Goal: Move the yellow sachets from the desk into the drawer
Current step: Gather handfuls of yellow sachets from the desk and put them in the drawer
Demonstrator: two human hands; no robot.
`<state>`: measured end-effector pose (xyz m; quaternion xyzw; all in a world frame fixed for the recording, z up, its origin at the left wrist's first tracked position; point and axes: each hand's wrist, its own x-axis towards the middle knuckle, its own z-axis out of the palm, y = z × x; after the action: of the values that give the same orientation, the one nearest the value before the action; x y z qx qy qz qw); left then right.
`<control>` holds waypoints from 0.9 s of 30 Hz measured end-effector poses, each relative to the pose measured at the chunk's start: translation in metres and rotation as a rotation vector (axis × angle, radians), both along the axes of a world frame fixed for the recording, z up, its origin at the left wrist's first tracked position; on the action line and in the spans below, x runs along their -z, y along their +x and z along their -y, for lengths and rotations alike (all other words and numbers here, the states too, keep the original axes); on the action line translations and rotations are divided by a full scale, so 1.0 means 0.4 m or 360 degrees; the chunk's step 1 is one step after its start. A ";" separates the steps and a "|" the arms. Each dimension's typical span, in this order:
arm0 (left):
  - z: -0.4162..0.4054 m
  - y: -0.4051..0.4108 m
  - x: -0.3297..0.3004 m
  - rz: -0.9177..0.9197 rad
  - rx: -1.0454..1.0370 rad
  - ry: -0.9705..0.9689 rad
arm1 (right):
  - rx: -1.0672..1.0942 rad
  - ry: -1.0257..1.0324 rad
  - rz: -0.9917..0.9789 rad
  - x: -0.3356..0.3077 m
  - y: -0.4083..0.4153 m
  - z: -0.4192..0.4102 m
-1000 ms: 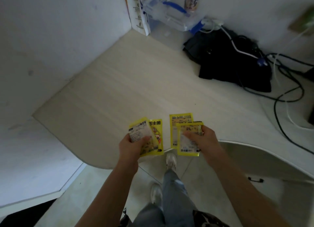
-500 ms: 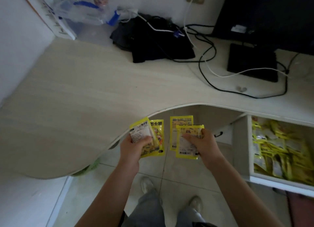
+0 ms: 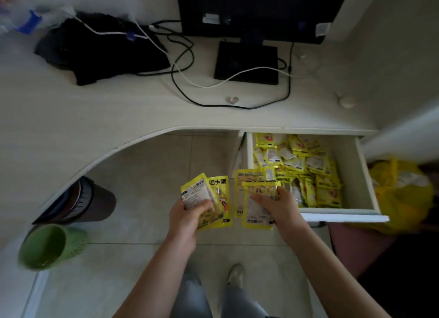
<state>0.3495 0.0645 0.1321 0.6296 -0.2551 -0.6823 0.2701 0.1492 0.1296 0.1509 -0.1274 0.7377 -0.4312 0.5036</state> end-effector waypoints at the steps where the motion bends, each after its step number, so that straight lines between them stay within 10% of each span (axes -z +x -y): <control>1: -0.016 -0.041 0.002 -0.0012 0.0012 0.0010 | 0.0012 -0.0003 0.0006 0.003 -0.035 -0.020; 27: 0.145 -0.621 0.211 0.0303 0.0455 0.0312 | 0.0274 0.0365 -0.0008 0.185 -0.581 0.071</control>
<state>0.1011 0.0064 0.0475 0.6718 -0.2988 -0.6728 0.0825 -0.0832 0.1011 0.0770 -0.0062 0.7915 -0.3856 0.4741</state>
